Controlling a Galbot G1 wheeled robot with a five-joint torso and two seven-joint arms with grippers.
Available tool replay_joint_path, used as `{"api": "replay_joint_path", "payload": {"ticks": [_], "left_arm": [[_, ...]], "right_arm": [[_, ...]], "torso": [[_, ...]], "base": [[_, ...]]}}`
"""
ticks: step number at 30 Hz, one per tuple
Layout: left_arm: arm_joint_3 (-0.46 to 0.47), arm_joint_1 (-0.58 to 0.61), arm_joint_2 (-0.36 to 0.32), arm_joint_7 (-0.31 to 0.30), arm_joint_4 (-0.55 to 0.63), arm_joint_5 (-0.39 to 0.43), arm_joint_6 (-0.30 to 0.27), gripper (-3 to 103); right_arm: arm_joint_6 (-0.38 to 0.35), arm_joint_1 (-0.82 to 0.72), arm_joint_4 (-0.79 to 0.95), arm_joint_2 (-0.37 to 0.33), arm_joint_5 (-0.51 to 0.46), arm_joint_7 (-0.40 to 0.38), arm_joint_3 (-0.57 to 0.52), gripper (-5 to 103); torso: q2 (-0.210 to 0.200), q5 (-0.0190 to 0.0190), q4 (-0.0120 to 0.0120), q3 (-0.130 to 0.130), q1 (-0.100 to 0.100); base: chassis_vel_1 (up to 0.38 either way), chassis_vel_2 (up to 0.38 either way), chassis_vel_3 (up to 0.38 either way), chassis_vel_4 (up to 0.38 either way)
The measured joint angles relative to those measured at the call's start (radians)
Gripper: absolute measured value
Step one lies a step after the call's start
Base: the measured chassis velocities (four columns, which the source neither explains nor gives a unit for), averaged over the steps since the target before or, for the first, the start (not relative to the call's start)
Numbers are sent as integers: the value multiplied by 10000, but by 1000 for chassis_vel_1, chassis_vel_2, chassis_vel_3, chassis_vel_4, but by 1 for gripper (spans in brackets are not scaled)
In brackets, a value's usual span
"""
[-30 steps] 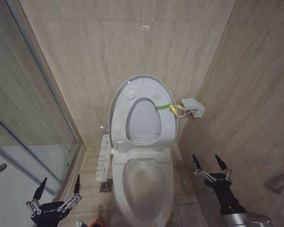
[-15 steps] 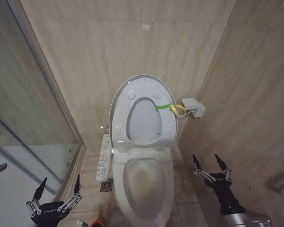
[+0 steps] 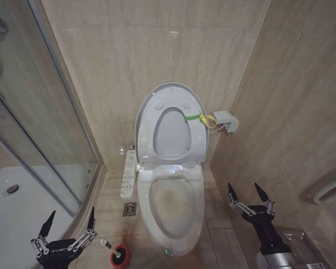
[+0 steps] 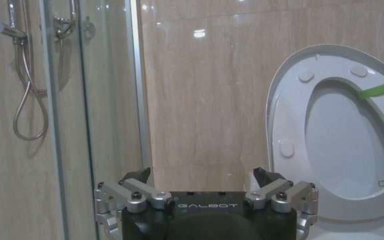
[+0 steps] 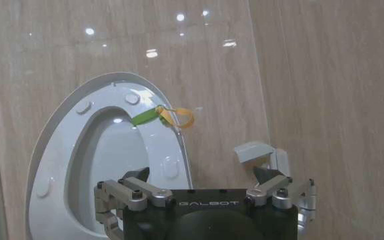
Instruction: Open the toilet lid, clean the toilet bowl with a toilet brush, close the toilet lid, and flush.
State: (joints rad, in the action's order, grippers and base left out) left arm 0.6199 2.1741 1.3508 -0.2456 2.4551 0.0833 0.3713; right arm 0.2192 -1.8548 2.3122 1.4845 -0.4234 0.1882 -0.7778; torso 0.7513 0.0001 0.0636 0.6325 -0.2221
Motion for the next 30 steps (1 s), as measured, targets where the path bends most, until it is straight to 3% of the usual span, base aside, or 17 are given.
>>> {"api": "replay_joint_path", "payload": {"ticks": [30], "left_arm": [[1, -1, -2, 0, 0, 0, 0, 100]], "right_arm": [[0, 2, 0, 0, 0, 0, 0, 100]], "torso": [[-2, -1, 0, 3, -5]], "base": [[-8, 5, 9, -8]]}}
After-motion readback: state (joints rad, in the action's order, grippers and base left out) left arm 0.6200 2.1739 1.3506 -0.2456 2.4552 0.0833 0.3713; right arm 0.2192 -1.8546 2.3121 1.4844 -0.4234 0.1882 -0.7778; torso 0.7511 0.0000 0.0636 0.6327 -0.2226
